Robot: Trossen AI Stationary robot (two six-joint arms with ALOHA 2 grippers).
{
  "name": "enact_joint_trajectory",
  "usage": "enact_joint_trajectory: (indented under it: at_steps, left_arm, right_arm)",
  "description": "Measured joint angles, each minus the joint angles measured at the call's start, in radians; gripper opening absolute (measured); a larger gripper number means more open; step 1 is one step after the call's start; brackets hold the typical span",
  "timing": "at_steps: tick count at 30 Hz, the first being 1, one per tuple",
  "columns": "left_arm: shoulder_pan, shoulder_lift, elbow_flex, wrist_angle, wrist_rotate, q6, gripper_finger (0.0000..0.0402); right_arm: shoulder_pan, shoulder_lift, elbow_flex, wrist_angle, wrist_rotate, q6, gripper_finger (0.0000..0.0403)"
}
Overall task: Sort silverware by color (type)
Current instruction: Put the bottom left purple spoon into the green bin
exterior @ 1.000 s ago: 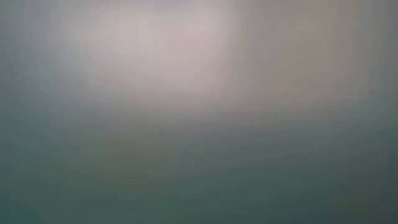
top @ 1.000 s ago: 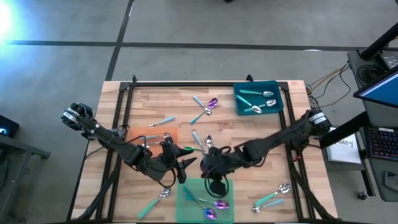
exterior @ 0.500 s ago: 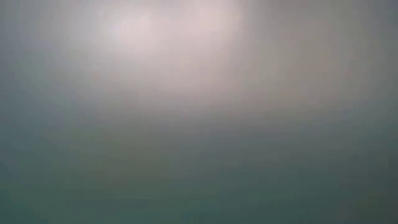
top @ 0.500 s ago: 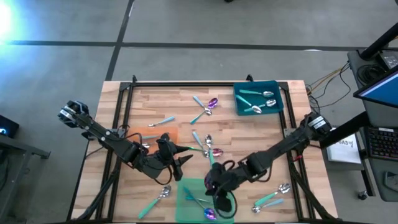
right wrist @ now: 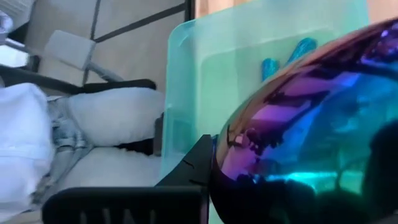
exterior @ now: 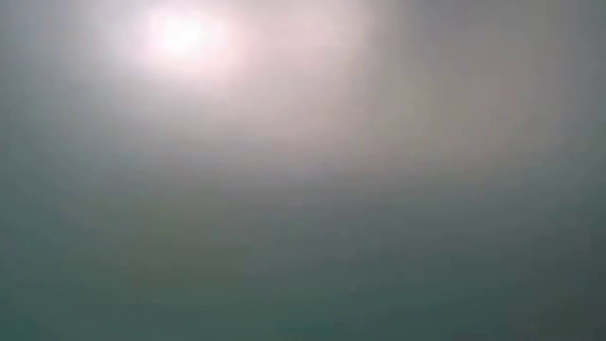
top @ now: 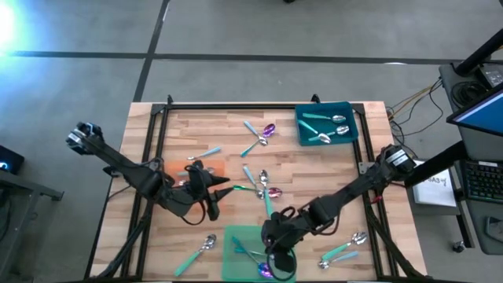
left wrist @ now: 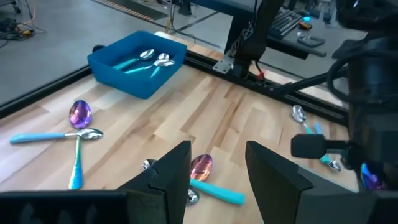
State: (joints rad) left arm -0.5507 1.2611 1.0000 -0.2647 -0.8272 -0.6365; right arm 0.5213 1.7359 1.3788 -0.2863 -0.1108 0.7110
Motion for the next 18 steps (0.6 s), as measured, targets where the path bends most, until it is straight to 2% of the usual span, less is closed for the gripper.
enact_joint_trajectory:
  at_steps: [5,10,13,18]
  left_arm:
    - [0.000,-0.028,0.000,-0.020,0.000,0.000,0.0137]
    - [0.000,-0.050,0.000,-0.050,0.000,0.005,0.0137]
    - [0.000,-0.055,0.000,-0.052,0.000,0.021,0.0137]
    - [0.001,-0.055,0.000,-0.052,0.000,0.034,0.0137]
  right_arm:
    - [0.000,0.000,0.000,-0.003,-0.004,0.025,0.0042]
    - [0.000,0.000,0.000,-0.002,-0.006,0.031,0.0087]
    - [0.000,0.000,0.000,-0.002,-0.041,0.041,0.0110]
    - [0.000,0.000,0.000,0.011,-0.072,0.040,0.0122]
